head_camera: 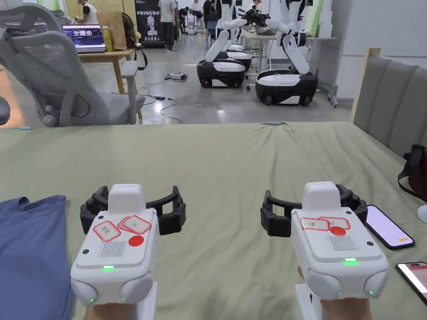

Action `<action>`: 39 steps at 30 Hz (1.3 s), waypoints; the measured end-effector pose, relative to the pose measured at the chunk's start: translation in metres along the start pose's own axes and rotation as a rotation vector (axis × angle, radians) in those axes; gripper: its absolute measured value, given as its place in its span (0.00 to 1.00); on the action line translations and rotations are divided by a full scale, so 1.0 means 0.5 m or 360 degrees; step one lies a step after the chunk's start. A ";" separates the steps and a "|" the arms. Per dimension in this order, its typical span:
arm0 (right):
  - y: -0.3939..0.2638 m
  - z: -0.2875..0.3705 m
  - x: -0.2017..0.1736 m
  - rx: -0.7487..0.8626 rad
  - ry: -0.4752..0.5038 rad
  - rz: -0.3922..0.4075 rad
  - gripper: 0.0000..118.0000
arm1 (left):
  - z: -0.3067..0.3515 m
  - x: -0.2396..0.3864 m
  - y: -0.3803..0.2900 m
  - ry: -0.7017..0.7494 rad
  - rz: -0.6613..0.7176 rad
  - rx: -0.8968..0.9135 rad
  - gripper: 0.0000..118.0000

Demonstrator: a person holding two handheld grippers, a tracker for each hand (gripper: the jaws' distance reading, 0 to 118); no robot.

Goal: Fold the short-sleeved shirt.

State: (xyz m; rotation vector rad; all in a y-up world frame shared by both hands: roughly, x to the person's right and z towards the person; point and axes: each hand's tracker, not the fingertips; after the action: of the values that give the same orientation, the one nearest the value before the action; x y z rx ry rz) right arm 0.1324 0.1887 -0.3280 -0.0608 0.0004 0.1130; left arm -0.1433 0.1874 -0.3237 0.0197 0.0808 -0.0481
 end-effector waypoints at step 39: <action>0.003 0.002 -0.004 -0.0018 -0.0009 -0.0001 0.00 | -0.001 0.005 -0.004 -0.0033 0.0126 -0.0073 0.00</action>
State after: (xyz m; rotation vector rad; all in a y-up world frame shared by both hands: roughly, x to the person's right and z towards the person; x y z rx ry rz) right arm 0.1301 0.1899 -0.3269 -0.0715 -0.0059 0.1129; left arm -0.1410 0.1853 -0.3243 -0.0238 0.0601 0.0327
